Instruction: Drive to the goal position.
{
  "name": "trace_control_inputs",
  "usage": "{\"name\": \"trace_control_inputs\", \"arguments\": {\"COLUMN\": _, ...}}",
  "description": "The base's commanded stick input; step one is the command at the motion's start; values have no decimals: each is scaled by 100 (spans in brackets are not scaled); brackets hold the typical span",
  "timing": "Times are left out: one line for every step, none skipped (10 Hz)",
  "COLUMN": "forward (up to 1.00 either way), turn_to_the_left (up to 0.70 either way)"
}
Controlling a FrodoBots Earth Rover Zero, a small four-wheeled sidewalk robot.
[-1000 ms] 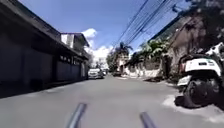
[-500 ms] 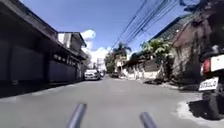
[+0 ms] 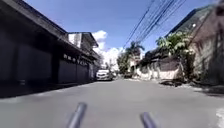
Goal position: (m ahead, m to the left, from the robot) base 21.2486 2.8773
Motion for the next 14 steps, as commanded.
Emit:
{"name": "trace_control_inputs", "arguments": {"forward": 100, "turn_to_the_left": -36}}
{"name": "trace_control_inputs", "arguments": {"forward": 100, "turn_to_the_left": -33}}
{"name": "trace_control_inputs", "arguments": {"forward": 100, "turn_to_the_left": -40}}
{"name": "trace_control_inputs", "arguments": {"forward": 100, "turn_to_the_left": -40}}
{"name": "trace_control_inputs", "arguments": {"forward": 100, "turn_to_the_left": -18}}
{"name": "trace_control_inputs", "arguments": {"forward": 100, "turn_to_the_left": -4}}
{"name": "trace_control_inputs", "arguments": {"forward": 100, "turn_to_the_left": 4}}
{"name": "trace_control_inputs", "arguments": {"forward": 100, "turn_to_the_left": 6}}
{"name": "trace_control_inputs", "arguments": {"forward": 100, "turn_to_the_left": 1}}
{"name": "trace_control_inputs", "arguments": {"forward": 100, "turn_to_the_left": 7}}
{"name": "trace_control_inputs", "arguments": {"forward": 100, "turn_to_the_left": 4}}
{"name": "trace_control_inputs", "arguments": {"forward": 100, "turn_to_the_left": 1}}
{"name": "trace_control_inputs", "arguments": {"forward": 100, "turn_to_the_left": -37}}
{"name": "trace_control_inputs", "arguments": {"forward": 100, "turn_to_the_left": -40}}
